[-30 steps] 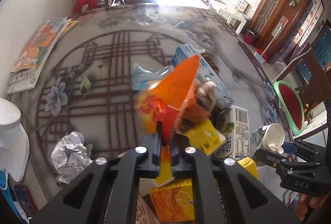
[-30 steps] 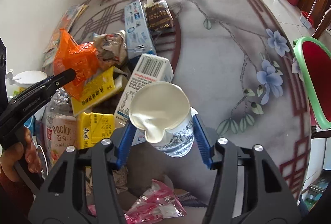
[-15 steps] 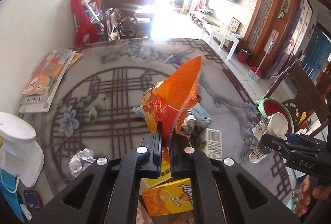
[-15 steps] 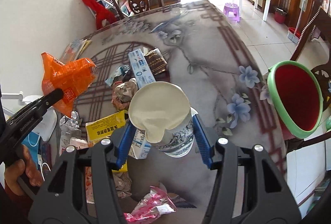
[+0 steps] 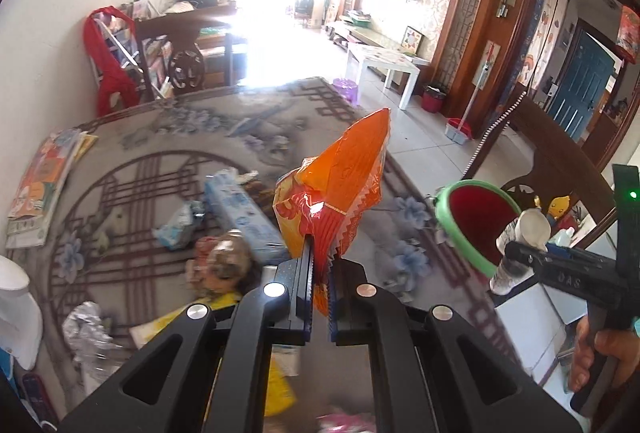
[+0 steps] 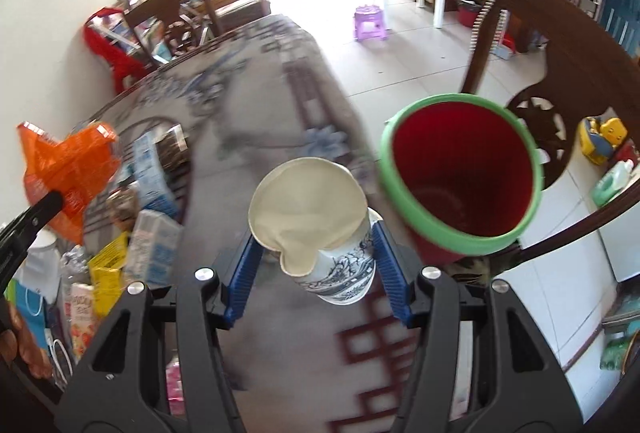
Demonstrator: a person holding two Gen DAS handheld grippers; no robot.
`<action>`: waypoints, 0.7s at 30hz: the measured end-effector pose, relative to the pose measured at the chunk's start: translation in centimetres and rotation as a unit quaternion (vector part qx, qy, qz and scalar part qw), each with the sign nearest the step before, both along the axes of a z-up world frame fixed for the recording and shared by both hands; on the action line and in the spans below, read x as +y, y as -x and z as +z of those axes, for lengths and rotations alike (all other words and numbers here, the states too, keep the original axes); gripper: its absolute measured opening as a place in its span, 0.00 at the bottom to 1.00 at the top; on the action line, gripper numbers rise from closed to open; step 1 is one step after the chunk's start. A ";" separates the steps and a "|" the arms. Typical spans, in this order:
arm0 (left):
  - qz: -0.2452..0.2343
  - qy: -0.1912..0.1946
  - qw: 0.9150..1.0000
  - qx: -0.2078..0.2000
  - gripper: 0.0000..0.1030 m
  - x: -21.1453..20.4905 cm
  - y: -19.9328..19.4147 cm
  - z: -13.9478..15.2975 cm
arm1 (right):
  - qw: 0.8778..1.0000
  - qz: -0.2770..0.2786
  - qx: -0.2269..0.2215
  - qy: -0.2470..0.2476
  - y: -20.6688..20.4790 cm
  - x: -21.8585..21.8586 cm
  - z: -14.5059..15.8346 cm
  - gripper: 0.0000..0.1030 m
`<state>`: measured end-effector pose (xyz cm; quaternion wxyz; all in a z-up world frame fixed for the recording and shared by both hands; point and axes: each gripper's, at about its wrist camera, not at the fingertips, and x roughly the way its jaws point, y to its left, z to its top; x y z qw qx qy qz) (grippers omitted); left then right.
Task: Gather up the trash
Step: 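Carry both items over the red bin and open both tools to drop them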
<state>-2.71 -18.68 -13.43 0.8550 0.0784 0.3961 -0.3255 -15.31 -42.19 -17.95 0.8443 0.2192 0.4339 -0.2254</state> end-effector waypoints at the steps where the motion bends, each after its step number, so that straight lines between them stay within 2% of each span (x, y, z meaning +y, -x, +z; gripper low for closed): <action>1: -0.004 -0.003 1.000 0.000 0.03 -1.1 0.5 -0.1 | 1.000 -0.006 0.003 0.005 0.3 -1.6 -0.1 0.52; 5: -0.009 -0.011 1.000 0.007 0.03 -5.6 2.4 -0.5 | 1.000 -0.020 0.013 0.009 0.8 -7.5 -1.1 0.52; 10: -0.015 -0.017 1.000 0.009 0.03 -10.0 4.2 -0.2 | 1.000 -0.007 0.026 0.008 1.0 -12.9 -2.6 0.54; 11: -0.017 -0.018 1.000 0.009 0.03 -10.8 4.6 -0.1 | 0.999 -0.010 0.032 0.010 1.0 -13.8 -2.8 0.64; 12: -0.019 -0.019 1.000 0.009 0.03 -11.5 4.8 -0.2 | 0.999 -0.015 0.034 0.010 1.1 -14.3 -3.0 0.78; 13: -0.023 -0.021 0.999 0.009 0.03 -12.3 5.0 -0.2 | 0.999 -0.020 0.034 0.008 1.2 -14.9 -3.0 0.82; 16: -0.042 -0.023 0.999 0.016 0.03 -15.0 5.4 -0.7 | 0.999 -0.030 0.031 -0.007 1.9 -16.2 -2.9 0.86; 21: -0.088 -0.019 0.995 0.032 0.03 -19.7 5.6 -1.9 | 0.998 -0.048 0.033 0.019 4.5 -16.7 -1.9 0.87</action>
